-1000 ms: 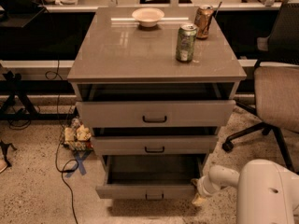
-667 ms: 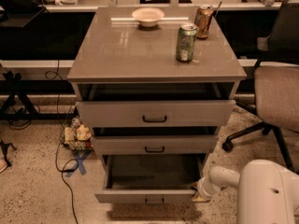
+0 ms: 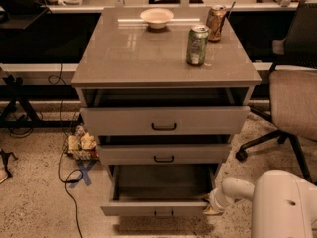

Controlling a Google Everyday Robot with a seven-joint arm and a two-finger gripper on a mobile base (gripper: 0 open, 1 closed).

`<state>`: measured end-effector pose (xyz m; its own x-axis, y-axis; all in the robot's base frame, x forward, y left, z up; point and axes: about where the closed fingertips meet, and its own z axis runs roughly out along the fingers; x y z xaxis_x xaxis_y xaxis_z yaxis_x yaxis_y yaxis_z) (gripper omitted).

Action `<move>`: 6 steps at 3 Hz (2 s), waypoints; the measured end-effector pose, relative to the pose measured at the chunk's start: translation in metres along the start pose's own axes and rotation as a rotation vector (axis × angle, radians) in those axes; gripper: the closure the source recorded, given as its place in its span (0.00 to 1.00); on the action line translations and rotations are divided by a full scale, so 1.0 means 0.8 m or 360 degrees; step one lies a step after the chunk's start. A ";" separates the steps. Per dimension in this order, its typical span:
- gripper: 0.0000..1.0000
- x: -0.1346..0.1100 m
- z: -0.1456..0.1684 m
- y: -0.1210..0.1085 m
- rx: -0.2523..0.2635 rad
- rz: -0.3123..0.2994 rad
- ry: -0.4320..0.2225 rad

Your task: Open bottom drawer

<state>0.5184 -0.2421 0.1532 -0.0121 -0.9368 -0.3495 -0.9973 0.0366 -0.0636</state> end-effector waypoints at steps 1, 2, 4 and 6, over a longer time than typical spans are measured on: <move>1.00 0.011 -0.007 0.023 0.0047 0.0063 -0.0014; 0.81 0.010 -0.007 0.023 0.0047 0.0063 -0.0014; 0.34 0.008 -0.006 0.026 0.0040 0.0064 -0.0018; 0.00 0.007 -0.001 0.030 0.0029 0.0063 -0.0021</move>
Offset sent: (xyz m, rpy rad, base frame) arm -0.0185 -0.0095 0.0014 0.0115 -0.0142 -0.0468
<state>0.4946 -0.2467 0.1507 -0.0507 -0.9298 -0.3644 -0.9946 0.0802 -0.0664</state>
